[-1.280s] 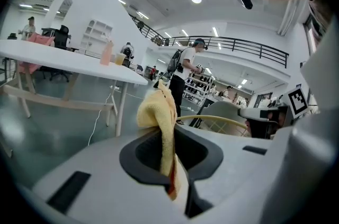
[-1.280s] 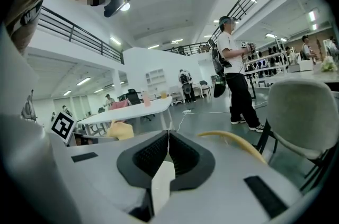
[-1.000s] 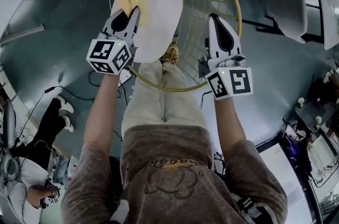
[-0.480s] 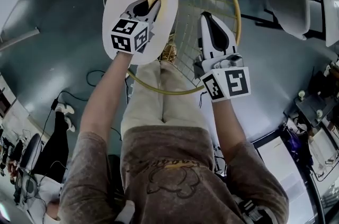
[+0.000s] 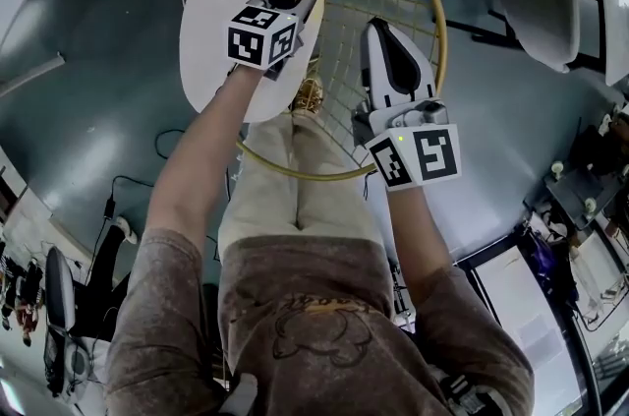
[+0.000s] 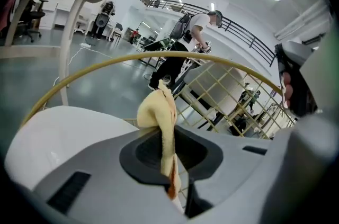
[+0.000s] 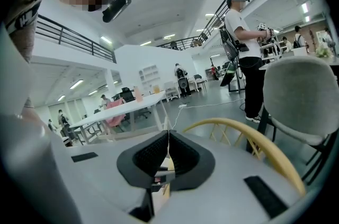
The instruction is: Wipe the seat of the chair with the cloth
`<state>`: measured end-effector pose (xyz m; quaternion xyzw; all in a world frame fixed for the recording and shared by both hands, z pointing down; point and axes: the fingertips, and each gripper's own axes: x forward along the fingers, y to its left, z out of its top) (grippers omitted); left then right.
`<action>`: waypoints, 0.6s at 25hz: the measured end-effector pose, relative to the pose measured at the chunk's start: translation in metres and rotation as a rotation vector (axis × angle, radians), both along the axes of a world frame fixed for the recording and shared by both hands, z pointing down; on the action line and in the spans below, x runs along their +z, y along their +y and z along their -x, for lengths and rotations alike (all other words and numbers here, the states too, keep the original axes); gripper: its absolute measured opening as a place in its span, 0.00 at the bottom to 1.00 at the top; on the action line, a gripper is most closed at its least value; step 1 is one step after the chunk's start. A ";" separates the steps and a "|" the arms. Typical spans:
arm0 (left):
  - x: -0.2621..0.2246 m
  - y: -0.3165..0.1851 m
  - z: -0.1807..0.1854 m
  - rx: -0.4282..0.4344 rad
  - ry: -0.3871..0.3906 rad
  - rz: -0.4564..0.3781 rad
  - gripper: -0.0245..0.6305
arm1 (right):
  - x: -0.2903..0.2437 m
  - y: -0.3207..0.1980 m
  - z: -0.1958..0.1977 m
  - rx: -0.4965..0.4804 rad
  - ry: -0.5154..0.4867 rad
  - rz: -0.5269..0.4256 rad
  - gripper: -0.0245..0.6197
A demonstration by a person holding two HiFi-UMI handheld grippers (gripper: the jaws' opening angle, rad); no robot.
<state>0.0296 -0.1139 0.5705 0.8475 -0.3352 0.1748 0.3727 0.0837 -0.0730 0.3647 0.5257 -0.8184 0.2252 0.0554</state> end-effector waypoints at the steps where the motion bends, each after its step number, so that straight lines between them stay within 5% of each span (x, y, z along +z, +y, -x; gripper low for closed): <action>1: 0.005 -0.001 -0.003 0.005 -0.001 0.010 0.11 | 0.002 -0.001 -0.001 0.004 0.000 0.001 0.08; 15: 0.059 -0.019 0.001 -0.006 -0.130 0.086 0.11 | 0.016 -0.005 0.003 0.009 0.000 0.027 0.08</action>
